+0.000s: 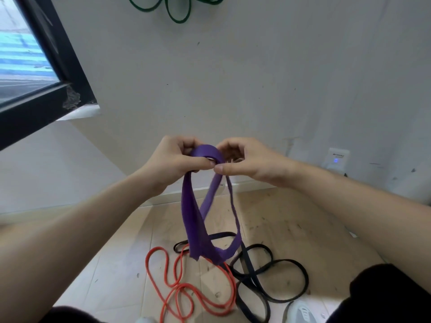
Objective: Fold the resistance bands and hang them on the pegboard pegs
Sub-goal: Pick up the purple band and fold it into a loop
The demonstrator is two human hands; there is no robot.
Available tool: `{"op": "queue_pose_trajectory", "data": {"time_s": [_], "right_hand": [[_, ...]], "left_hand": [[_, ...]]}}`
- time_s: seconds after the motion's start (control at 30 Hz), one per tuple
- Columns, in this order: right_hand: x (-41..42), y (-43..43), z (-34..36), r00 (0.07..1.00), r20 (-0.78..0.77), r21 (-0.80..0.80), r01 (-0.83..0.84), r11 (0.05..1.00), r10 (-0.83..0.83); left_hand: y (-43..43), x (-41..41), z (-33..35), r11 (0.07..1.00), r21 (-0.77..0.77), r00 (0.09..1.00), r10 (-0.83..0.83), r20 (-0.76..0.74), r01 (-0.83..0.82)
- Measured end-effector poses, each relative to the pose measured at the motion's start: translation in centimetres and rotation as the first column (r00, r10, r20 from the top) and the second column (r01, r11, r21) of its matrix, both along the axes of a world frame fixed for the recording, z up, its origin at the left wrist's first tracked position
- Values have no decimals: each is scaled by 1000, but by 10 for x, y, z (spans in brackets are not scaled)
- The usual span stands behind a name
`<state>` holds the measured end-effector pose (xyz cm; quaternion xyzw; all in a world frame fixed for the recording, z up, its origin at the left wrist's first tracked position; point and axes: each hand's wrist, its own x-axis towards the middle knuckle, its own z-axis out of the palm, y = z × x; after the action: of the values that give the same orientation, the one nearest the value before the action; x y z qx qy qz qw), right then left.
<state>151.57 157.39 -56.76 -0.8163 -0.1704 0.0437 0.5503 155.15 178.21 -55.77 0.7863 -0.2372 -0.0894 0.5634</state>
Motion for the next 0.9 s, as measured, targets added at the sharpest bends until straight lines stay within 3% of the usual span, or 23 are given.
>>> {"op": "queue_pose_trajectory", "data": {"time_s": [0.2,0.33,0.47,0.7,0.9], "right_hand": [[0,2,5,993,72,10,98,995,-99],[-2,3,10,982,127,33,136,990,-139],[-3,-7,19,967,152,134,183,974,-203],[2,-31,17,942,146,176,277,945,-303],[4,-50,2,984,-59,-43,163,986,-165]], "left_hand": [[4,4,-11,996,91,999,3,42,-7],[2,6,-27,968,251,995,-35,90,11],[2,10,-43,935,349,997,-70,25,56],[2,16,-43,977,208,998,55,-5,-53],[10,14,-21,981,-85,985,174,-7,-174]]}}
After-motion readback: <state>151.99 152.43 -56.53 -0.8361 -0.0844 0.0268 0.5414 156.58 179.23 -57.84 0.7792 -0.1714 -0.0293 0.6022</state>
